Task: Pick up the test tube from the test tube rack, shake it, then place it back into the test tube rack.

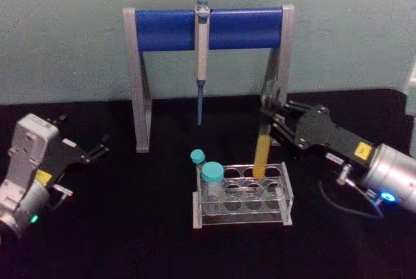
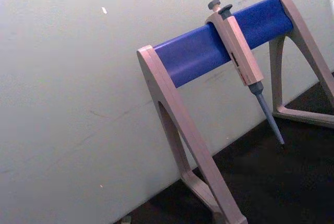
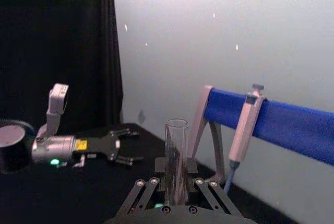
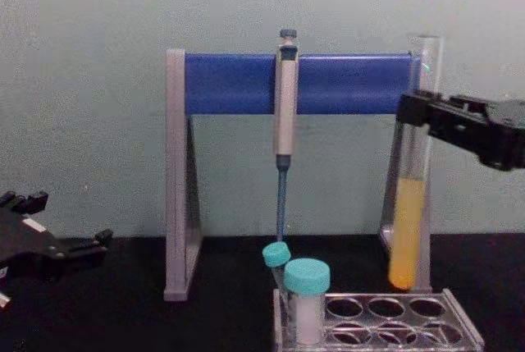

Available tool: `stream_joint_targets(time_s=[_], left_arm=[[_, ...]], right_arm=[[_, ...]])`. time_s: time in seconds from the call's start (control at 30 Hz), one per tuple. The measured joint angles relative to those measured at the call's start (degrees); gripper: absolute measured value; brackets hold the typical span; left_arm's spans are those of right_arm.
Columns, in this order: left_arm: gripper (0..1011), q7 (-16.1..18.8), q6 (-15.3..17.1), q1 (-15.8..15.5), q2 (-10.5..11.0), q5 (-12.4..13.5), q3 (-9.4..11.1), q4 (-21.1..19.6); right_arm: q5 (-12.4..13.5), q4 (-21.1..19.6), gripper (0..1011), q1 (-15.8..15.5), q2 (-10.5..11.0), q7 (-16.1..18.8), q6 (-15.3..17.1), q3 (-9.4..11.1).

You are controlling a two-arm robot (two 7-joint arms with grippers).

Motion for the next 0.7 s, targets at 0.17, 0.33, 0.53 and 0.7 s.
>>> stream_joint_targets(time_s=[0.17,0.33,0.53,0.7], left_arm=[[1001,0.0,0.0,0.0,0.0,0.0,0.0,0.0],[1001,0.0,0.0,0.0,0.0,0.0,0.0,0.0],[1001,0.0,0.0,0.0,0.0,0.0,0.0,0.0],[1001,0.0,0.0,0.0,0.0,0.0,0.0,0.0]], right_arm=[[0.7,-3.2,229,-2.5,3.3,-2.2,1.8,1.5],[-0.7,-5.5,229,-4.9,5.3,-6.9,2.0,3.4],[-4.8,-6.2,229,-5.3,5.0,-11.6,1.6,4.5],[-8.2,-5.3,229,-3.7,3.4,-13.7,1.2,4.5]])
